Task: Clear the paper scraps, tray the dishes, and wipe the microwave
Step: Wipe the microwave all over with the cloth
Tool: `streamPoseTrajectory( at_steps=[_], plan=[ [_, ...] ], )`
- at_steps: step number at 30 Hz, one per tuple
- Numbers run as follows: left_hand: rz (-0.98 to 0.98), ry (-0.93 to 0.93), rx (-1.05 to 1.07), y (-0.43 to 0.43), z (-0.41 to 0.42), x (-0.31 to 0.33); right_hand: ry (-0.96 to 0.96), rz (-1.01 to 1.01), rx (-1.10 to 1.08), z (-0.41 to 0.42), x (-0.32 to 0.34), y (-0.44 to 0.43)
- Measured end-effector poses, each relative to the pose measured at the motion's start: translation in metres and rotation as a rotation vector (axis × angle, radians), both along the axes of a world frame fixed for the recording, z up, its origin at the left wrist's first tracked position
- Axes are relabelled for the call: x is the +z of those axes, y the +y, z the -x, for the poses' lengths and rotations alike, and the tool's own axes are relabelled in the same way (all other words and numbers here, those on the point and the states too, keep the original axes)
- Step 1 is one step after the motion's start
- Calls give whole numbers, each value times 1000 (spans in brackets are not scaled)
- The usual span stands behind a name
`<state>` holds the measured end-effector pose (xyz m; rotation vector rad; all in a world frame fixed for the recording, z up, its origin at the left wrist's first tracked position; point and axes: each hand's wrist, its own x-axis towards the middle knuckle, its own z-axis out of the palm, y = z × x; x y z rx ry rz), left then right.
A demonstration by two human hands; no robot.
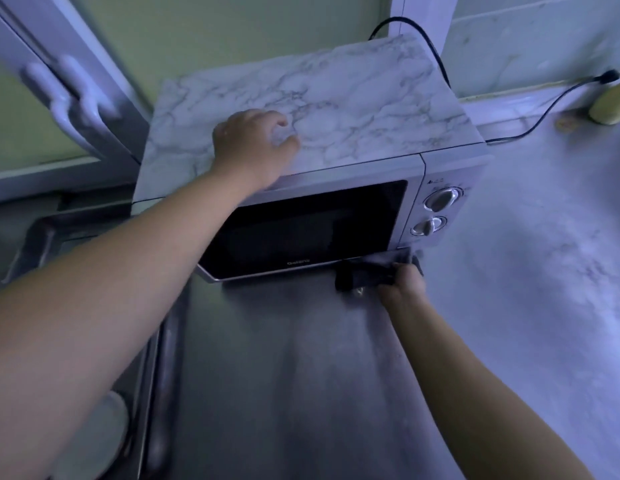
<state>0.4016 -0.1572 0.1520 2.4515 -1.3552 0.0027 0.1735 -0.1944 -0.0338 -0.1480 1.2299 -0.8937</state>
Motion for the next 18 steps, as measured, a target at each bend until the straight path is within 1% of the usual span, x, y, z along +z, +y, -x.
streamPoseTrajectory(
  at_steps=[3, 6, 9, 11, 13, 18],
  plan=[
    [-35, 2, 135, 50, -52, -4, -48, -98, 2, -15, 1, 3],
    [12, -54, 140, 77, -67, -18, -107, -168, 123, -33, 1, 20],
    [19, -131, 151, 76, -65, -26, -227, -216, 170, -60, 0, 43],
    [11, -144, 163, 74, -65, -27, -286, -224, 288, -79, 1, 63],
    [7, -155, 167, 75, -65, -28, -349, -236, 358, -99, 0, 81],
    [1, -162, 158, 75, -66, -27, -368, -295, 457, -149, -16, 116]
  ],
)
